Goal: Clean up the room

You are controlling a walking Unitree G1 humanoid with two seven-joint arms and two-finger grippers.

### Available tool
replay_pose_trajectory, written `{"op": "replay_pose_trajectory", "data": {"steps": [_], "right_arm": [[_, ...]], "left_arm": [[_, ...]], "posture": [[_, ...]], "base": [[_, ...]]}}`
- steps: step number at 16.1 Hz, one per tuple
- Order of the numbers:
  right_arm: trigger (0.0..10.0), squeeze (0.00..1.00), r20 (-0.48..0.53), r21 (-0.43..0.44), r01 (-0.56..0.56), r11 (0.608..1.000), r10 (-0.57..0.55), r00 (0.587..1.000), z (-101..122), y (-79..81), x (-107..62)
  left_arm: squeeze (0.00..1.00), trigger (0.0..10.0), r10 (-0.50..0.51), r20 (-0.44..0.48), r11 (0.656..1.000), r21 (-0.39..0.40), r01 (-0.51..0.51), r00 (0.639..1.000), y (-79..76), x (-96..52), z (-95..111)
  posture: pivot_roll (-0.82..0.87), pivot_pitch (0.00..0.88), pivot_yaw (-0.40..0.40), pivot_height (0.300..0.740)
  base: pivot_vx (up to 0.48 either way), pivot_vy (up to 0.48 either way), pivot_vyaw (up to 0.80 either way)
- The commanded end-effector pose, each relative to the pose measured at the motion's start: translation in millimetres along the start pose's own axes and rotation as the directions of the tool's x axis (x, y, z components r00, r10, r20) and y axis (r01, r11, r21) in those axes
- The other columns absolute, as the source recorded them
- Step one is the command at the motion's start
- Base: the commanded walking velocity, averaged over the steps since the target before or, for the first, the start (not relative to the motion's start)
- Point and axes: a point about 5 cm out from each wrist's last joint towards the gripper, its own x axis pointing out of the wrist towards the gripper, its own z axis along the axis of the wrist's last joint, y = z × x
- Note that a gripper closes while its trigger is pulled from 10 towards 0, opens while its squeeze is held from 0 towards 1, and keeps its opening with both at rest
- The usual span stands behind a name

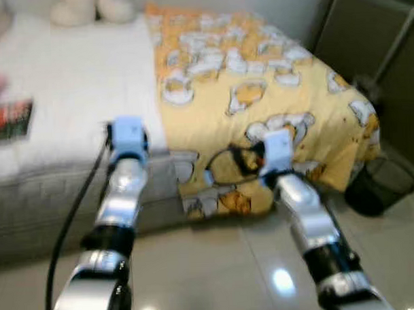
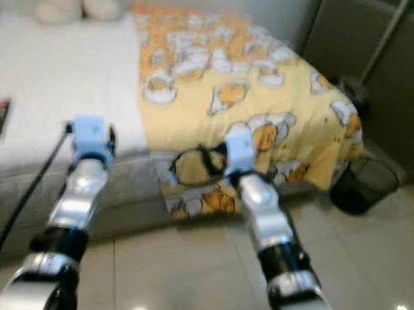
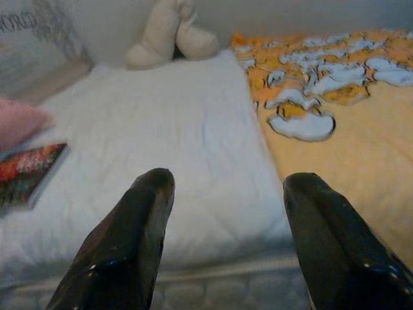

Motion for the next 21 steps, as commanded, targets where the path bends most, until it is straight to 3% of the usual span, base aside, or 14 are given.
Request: {"op": "replay_pose_trajectory", "data": {"steps": [1,2,3,5,13,21], "right_arm": [[10.0,0.0,0.014,0.015,-0.014,1.0,0.014,1.0,4.4,2.7,2.3],[10.0,0.0,0.002,0.015,-0.012,1.0,0.012,1.0,3.1,3.1,2.7],[10.0,0.0,-0.001,0.013,-0.011,1.0,0.011,1.0,2.8,3.3,2.9],[10.0,0.0,-0.001,0.011,-0.013,1.0,0.013,1.0,2.9,4.6,3.1],[10.0,0.0,-0.004,0.015,-0.023,1.0,0.023,1.0,1.9,7.8,4.4],[10.0,0.0,-0.008,0.002,-0.052,0.999,0.052,0.999,0.1,9.2,4.6]], "left_arm": [[0.0,10.0,0.007,-0.022,1.0,0.026,-0.006,1.0,1.0,0.9,-3.1],[0.0,10.0,-0.045,0.035,0.996,0.084,0.042,0.998,-8.4,-1.3,4.3],[0.0,10.0,-0.083,0.072,0.993,0.093,0.076,0.994,-15.1,-3.5,9.5],[0.0,10.0,-0.129,0.124,0.991,0.051,0.123,0.984,-25.7,-8.0,18.4],[0.0,10.0,-0.107,0.104,0.994,-0.024,0.11,0.989,-20.7,-6.2,16.9],[0.0,10.0,-0.096,0.077,0.994,-0.036,0.099,0.992,-17.6,-5.3,11.1]], "posture": [[-0.08,0.0,-0.038,0.732],[-0.08,0.0,-0.038,0.732],[-0.08,0.0,-0.038,0.732],[-0.08,0.0,-0.036,0.732],[-0.07,0.0,-0.024,0.732],[-0.07,0.0,-0.034,0.732]], "base": [[0.0,0.0,0.55],[0.0,0.0,0.0],[0.0,0.0,0.0],[0.24,0.0,0.0],[0.48,0.0,0.0],[0.48,0.0,0.63]]}}
